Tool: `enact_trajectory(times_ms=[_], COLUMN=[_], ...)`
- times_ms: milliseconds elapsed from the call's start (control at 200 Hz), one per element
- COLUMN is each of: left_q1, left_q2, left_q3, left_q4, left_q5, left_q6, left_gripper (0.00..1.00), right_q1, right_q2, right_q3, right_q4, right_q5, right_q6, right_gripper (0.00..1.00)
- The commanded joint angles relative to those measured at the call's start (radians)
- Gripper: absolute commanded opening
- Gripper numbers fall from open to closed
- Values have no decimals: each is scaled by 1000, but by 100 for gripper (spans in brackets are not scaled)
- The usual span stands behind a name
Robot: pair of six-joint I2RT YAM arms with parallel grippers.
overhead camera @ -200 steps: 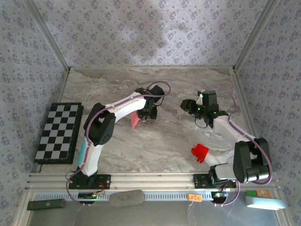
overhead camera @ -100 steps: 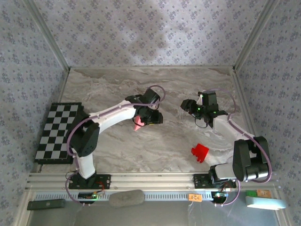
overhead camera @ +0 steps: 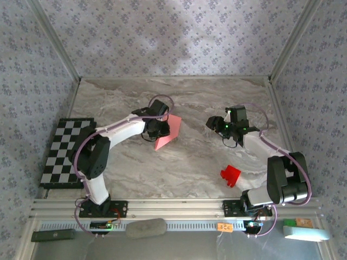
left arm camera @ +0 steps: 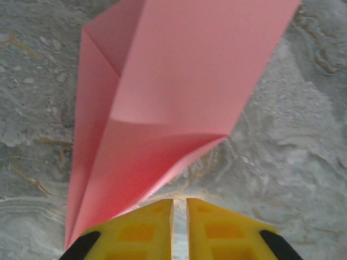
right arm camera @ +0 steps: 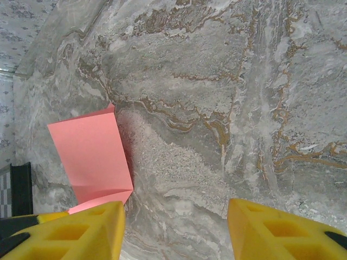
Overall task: Fold a paper plane with a square sheet of paper (pick it up from the middle)
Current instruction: Turn over the paper at the center of the table, then fold the wing for the fifth time at the center of the table.
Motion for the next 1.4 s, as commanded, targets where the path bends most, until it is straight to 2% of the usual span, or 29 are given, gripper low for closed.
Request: enact_trajectory(times_ms=[0, 320, 535, 845, 1124, 1394], left_q1=[7, 27, 35, 54, 88, 49], left_q2=[36, 80, 98, 113, 109, 101], left_q3=[5, 0, -5, -39, -76, -83], left_q4=[19, 9, 7, 7, 53, 99], left_q5=[-29, -92, -122, -132, -43, 68], left_q6=[11, 11, 12, 9, 25, 156], left_gripper=[12, 9, 0, 0, 0, 0], right_q1=[5, 10, 29, 79, 141, 194], right_q2=[10, 27, 54, 117, 208, 281], right_q3=[17, 23, 29, 62, 124, 181], right_q4=[11, 15, 17, 18, 24, 54], right_q5=[-5, -20, -26, -37, -62, -98], right_q6=[10, 8, 11, 8, 11, 20], right_gripper=[54, 54, 54, 53, 51, 41])
